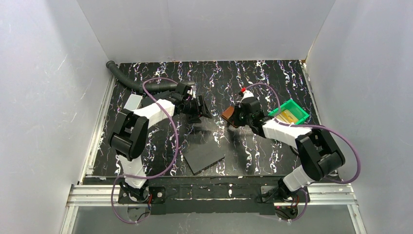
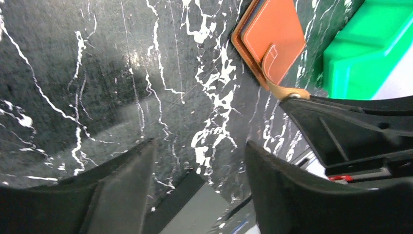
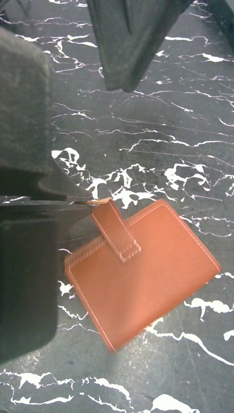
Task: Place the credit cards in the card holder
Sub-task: Open the card holder at the center of the board.
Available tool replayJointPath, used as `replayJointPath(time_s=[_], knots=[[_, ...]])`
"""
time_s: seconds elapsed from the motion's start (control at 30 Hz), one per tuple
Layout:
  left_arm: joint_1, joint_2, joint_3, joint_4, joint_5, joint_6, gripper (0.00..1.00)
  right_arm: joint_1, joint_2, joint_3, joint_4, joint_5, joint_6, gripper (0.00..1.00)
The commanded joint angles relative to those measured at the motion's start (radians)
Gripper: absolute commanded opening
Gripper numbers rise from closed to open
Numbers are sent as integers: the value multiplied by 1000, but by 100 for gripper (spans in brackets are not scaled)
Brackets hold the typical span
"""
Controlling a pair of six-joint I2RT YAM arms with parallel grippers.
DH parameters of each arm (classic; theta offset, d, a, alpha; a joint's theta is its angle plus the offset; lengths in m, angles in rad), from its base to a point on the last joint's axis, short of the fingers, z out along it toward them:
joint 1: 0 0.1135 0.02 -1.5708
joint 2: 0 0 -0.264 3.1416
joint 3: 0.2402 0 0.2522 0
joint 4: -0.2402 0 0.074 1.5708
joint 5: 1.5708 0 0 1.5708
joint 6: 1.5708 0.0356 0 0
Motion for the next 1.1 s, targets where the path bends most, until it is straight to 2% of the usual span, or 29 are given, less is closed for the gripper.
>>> replayJointPath(time_s=[0.0,0.1,0.23,0.4,0.6,0.77,0.93,1.07], knots=[[-7,-67,0,-6,43,13,73,-22,16,102,-18,-11,47,1],[-9,-99,-73,73,106,-30,75,-52,27,133,-41,-146,132,1],[-9,-151,-172,175,105,-99,72,-83,31,110,58,-281,332,1],[-5,-193,-219,198,82,-113,68,-97,43,41,193,-314,569,1],[13,-146,-225,191,95,-128,65,-116,58,-71,385,-330,753,1],[23,-101,-222,221,107,-155,64,-185,10,-115,296,-281,720,1],[18,-9,-153,230,154,-171,59,-305,15,-143,298,-370,724,1],[-11,77,-63,249,174,-181,54,-365,98,-97,212,-401,597,1]])
